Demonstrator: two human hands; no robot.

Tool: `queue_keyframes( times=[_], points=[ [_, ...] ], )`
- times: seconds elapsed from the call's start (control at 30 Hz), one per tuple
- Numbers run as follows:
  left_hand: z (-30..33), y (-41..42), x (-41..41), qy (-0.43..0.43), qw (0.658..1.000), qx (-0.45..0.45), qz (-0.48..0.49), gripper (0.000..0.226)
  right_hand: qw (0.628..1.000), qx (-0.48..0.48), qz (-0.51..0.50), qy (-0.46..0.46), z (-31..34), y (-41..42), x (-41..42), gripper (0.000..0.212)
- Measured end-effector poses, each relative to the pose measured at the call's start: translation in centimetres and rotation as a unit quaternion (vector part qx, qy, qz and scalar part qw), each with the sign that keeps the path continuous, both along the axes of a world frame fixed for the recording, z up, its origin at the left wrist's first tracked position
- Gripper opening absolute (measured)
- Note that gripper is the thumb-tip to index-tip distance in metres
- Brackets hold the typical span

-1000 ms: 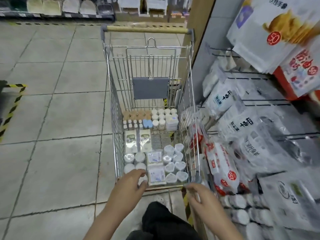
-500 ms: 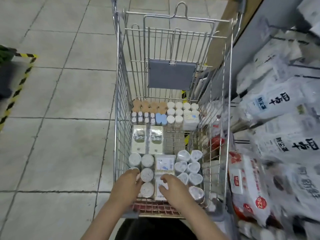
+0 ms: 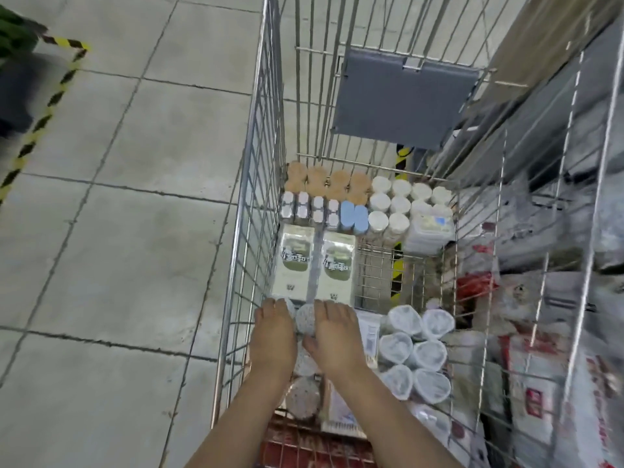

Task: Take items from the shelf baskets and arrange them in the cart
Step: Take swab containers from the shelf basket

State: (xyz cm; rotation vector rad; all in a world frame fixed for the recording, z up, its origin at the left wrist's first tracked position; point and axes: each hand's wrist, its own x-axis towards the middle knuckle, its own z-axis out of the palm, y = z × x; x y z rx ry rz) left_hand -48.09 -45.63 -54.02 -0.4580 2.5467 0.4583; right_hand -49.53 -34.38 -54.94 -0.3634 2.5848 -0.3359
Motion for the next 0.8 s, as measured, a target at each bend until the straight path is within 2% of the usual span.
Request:
queue_keyframes(
  times=[0.2, 0.4, 0.67, 0.8],
  points=[
    [-1.3, 0.9, 0.1, 0.001, 0.995, -0.097, 0.000, 0.050, 1.000, 0.010, -0.010, 0.020, -1.7, -0.3, 0.1, 0.062],
    [-1.5, 0.4, 0.2, -0.006, 0.993, -0.120, -0.021, 0.056, 1.000, -0.010, -0.018, 0.013, -1.6, -0.2, -0.6, 0.061],
    [2.5, 0.6, 0.2, 0.029, 0.999, -0.043, 0.009, 0.059, 0.996, -0.080, -0.017, 0.036, 1.3, 2.1, 0.1, 0.070],
    [7.3, 0.2, 0.7, 0.093, 0.995, 0.039, -0.010, 0.066, 0.986, -0.145, -0.076, 0.010, 5.7, 3.4, 1.0, 0.074]
  ],
)
